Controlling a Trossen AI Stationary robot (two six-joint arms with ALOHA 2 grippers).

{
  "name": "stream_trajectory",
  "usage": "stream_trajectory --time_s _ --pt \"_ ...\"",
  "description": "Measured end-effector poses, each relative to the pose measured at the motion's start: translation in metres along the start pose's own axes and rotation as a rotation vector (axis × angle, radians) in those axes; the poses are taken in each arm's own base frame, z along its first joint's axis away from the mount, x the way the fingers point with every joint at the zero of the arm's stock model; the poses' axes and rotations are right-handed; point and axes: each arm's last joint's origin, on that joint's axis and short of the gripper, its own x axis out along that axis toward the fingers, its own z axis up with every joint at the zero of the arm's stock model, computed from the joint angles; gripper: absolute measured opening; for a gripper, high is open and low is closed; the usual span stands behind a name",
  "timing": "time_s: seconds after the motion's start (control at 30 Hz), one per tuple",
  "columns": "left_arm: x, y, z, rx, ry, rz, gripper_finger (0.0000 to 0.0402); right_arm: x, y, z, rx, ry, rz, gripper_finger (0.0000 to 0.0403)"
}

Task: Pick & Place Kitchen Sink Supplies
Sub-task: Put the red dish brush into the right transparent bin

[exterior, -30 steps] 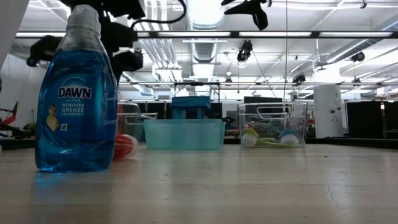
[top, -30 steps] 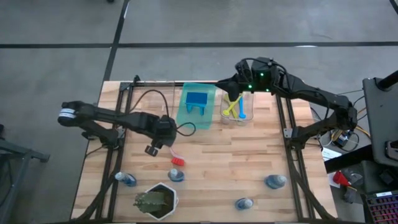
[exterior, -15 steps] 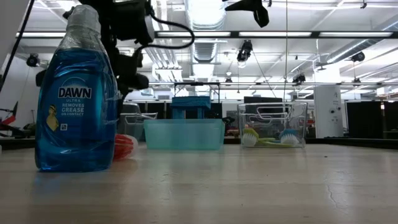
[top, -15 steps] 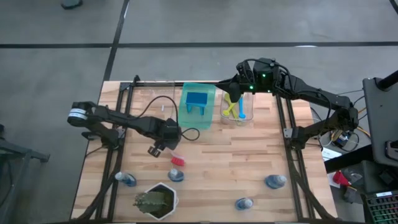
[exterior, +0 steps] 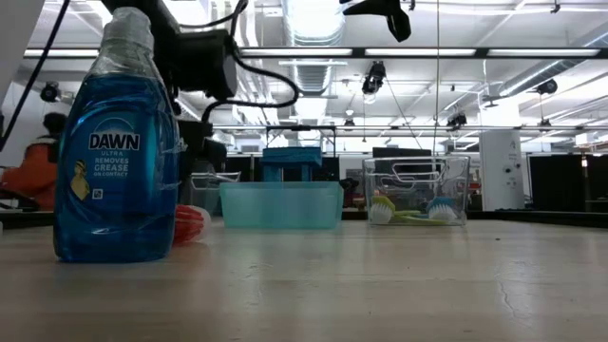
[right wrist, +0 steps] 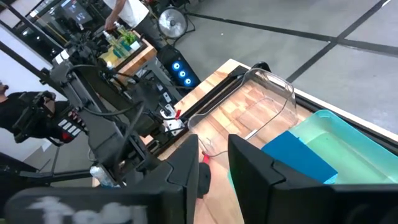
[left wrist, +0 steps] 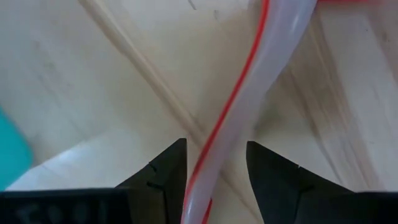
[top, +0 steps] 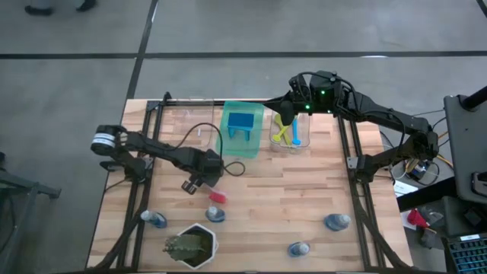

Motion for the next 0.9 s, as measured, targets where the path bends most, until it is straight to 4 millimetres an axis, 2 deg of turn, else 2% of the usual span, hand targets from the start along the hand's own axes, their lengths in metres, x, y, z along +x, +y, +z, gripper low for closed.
stream_trajectory --time_s 0.2,0.47,0.67,0.9 --pt "0.006 -0.002 -0.002 -0.011 0.015 -0.010 0.0141 0.000 0.000 0.000 0.000 0.000 0.000 0.0076" --pt "0.006 -0.003 -0.003 -0.018 0.013 -0.021 0.0034 0.000 0.000 0.000 0.000 -0.001 -0.001 0.0080" --pt "0.000 -0.001 -0.003 -0.076 0.047 -0.005 0.0034 0.000 0.000 0.000 0.000 -0.002 -0.001 0.0087" --pt "-0.025 0.004 -0.002 -0.150 0.010 0.033 0.0046 -0.003 0.002 0.002 -0.006 -0.016 0.010 0.0076"
